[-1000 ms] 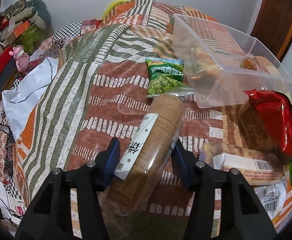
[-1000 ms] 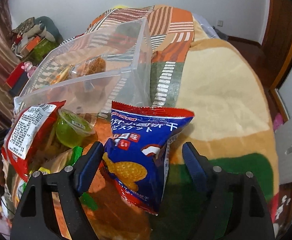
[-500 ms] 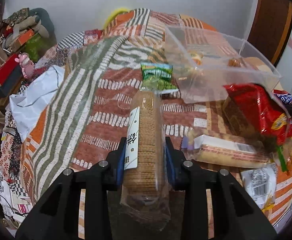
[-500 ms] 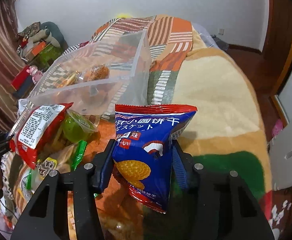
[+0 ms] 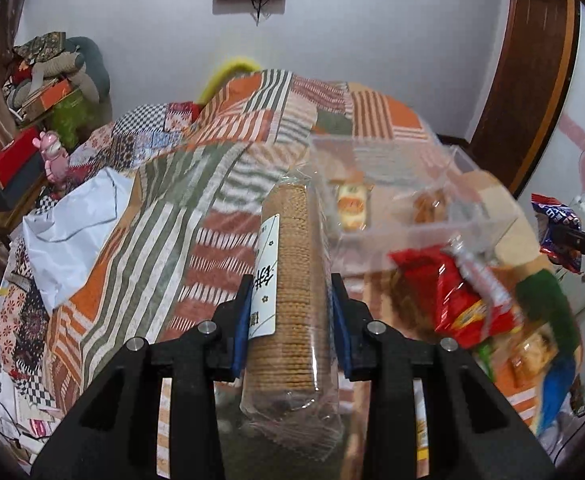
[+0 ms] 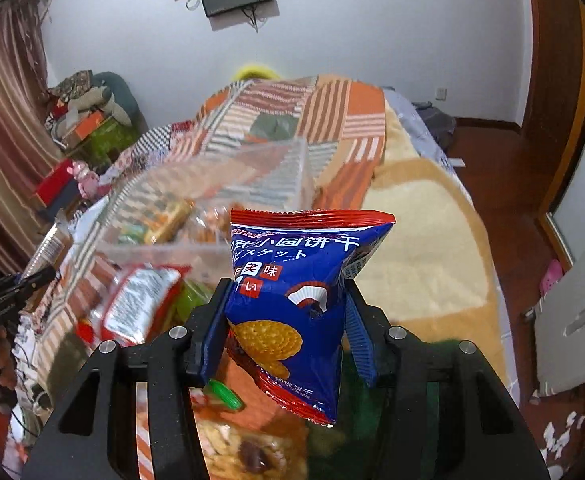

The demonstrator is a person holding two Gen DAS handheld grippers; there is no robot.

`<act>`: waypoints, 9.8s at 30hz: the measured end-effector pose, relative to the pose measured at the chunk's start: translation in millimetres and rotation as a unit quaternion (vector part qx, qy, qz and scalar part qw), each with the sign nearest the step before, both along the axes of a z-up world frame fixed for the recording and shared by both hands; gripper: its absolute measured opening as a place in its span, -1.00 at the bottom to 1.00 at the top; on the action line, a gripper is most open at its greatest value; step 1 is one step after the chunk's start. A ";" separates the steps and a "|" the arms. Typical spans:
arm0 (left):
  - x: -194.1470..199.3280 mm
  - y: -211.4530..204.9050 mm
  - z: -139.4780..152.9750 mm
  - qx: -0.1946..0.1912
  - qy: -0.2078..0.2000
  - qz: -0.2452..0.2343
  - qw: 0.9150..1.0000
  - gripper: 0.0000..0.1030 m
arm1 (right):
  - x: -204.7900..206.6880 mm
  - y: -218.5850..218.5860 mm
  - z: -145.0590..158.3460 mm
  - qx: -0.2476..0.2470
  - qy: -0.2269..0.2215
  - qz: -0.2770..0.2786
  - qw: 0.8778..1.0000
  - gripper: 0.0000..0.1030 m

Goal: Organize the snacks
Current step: 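Carry cracker roll and blue cookie bag into the clear box and release, then grasp the white snack packet with left tool while right tool grasps the corn puff tray, then carry white packet and corn puff tray into the clear box and release, then grasp the red chip bag with left tool while right tool reaches a green-edged bread packet, then lower red chip bag into the box with left tool while right tool carries bread packet in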

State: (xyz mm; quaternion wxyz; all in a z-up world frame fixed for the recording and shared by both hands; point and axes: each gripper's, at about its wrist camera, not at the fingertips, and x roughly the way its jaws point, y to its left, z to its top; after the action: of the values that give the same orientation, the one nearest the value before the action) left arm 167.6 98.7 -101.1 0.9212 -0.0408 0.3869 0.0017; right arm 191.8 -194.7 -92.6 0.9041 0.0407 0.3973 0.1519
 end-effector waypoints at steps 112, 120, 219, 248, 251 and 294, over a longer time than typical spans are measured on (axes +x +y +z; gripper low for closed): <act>-44.3 -117.7 -80.7 -0.021 0.132 -0.104 0.986 0.32 | -70.4 30.7 -91.4 -0.018 0.125 0.052 0.991 0.58; -48.3 -121.6 -74.9 -0.013 0.119 -0.112 0.986 0.03 | -75.7 24.1 -80.4 -0.019 0.103 0.051 0.993 0.49; 130.7 -52.9 -26.7 -0.064 0.034 -0.030 0.997 -0.06 | 76.1 90.9 -28.2 -0.012 0.003 0.078 0.997 0.57; 61.1 -136.8 -36.8 -0.014 0.097 -0.102 0.990 0.55 | -12.7 43.3 -44.0 -0.066 0.027 0.086 0.994 0.67; 65.2 -135.2 -46.3 -0.016 0.111 -0.100 0.989 0.64 | -17.6 46.9 -49.0 -0.053 0.039 0.095 0.993 0.67; 9.0 -71.3 16.1 -0.029 -0.020 -0.062 0.997 0.43 | -9.8 52.5 -35.1 -0.001 0.031 0.088 0.996 0.26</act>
State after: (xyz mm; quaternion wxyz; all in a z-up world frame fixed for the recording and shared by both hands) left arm 176.6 27.4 -85.1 0.9256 -0.0433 0.3699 -0.0675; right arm 182.0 -142.2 -127.8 0.8746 0.0099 0.4273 0.2291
